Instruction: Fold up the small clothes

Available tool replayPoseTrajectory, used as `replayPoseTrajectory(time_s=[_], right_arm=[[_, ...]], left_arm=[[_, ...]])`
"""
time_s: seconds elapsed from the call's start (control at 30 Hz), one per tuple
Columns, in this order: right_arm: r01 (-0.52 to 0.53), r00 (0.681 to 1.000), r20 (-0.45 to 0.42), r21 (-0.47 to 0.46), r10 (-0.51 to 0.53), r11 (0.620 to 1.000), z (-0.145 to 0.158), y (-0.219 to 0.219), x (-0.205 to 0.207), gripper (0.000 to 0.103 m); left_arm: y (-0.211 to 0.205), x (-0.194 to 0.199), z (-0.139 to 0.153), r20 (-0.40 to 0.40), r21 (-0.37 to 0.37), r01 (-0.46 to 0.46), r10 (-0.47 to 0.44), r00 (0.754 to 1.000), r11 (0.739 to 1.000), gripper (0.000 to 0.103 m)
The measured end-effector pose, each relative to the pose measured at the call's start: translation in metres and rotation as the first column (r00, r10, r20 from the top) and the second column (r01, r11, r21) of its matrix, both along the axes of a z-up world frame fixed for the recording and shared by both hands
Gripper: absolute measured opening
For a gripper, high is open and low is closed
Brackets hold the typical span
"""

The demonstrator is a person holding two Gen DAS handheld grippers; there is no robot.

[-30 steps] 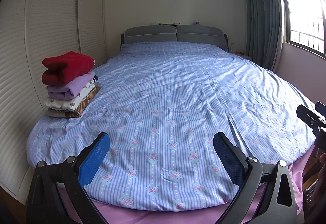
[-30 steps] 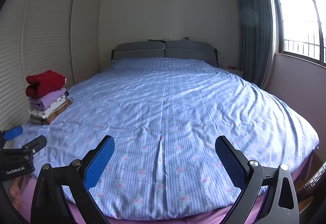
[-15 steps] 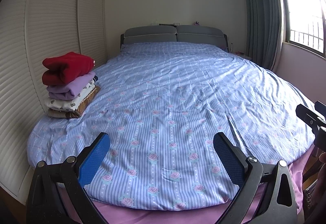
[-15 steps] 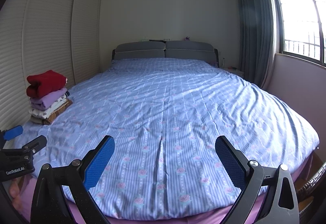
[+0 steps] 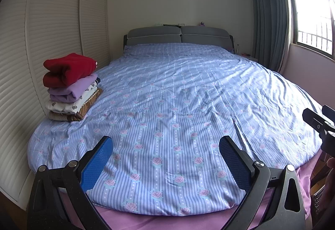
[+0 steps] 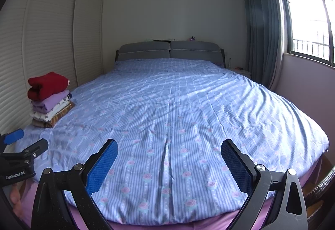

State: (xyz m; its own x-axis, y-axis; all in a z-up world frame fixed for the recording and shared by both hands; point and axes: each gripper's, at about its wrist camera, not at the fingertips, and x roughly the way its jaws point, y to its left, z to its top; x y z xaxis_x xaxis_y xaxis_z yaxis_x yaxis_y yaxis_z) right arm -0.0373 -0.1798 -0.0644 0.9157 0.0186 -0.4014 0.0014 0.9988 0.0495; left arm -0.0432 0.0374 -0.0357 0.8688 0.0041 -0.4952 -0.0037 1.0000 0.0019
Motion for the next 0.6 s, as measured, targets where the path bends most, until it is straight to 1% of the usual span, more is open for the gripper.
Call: replayPoseTrajectory(time_s=[0.33,0.47,0.6], right_arm=[[0.000,1.000,-0.002,0.004,0.000,1.000,-0.0009,-0.0004,0.0005,0.100],[0.000,1.000,-0.001,0.005,0.000,1.000,-0.0007,-0.0004,0.0003,0.100],[0.001,1.000,-0.002,0.004,-0.001,1.000,-0.0008,-0.0004,0.0004,0.100]], left_arm=[[0.0003,0.0003,0.0000,-0.003,-0.002,0.000,0.000,1.000,1.000,0.103],[-0.0007,-0.0018,0.0016,-0.006,-0.023,0.005,-0.005,1.000,1.000,0.103],[-0.0034,-0.0037,0.0034,0.000,-0.017,0.008,-0.008,1.000,1.000,0.103]])
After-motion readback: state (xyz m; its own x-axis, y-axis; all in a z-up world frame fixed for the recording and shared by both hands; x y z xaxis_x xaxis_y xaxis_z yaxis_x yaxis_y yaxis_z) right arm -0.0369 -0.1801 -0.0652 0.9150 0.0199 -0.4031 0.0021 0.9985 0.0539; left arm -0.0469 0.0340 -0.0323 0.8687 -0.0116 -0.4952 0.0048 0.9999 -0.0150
